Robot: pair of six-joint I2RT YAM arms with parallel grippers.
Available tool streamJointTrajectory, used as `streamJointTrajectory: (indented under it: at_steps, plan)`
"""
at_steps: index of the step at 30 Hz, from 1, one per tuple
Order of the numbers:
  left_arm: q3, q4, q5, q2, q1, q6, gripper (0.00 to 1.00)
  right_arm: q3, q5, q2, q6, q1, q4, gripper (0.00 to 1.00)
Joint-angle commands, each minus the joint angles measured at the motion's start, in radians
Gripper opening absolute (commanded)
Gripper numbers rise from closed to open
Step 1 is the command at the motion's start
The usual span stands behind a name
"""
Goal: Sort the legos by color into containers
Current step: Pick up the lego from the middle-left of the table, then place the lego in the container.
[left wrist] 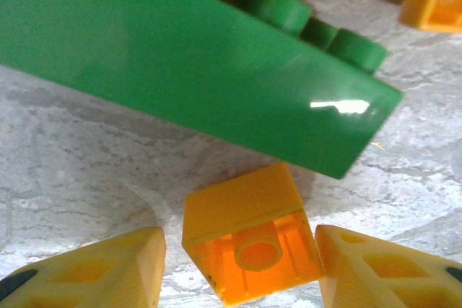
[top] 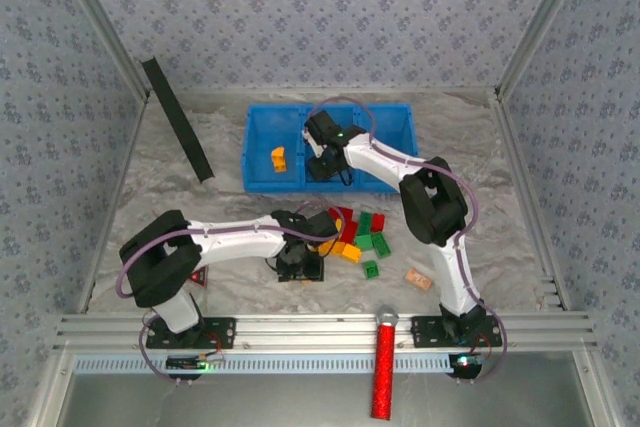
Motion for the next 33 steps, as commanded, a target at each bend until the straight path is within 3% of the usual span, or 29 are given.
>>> streamJointTrajectory:
  at_steps: [1, 13, 17, 23, 28, 33]
  plan:
    - [0.025, -0.034, -0.025, 0.009, -0.006, 0.002, 0.54, -0.015, -0.021, -0.078, -0.013, -0.008, -0.008, 0.50]
    - [0.018, -0.002, -0.010, 0.019, 0.020, 0.021, 0.38, -0.126, -0.036, -0.275, 0.006, -0.004, -0.027, 0.57]
    - [0.018, -0.021, -0.008, -0.010, 0.038, 0.039, 0.30, -0.254, -0.055, -0.413, 0.013, -0.011, -0.024, 0.62]
    - [0.062, -0.101, -0.021, -0.103, 0.079, 0.104, 0.26, -0.495, -0.032, -0.631, 0.089, -0.019, -0.047, 0.69]
    - [0.135, -0.173, -0.026, -0.152, 0.146, 0.172, 0.25, -0.688, -0.043, -0.771, 0.158, -0.009, -0.070, 0.71]
    - [0.239, -0.226, -0.076, -0.162, 0.278, 0.271, 0.25, -0.816, -0.088, -0.909, 0.248, 0.035, -0.101, 0.71]
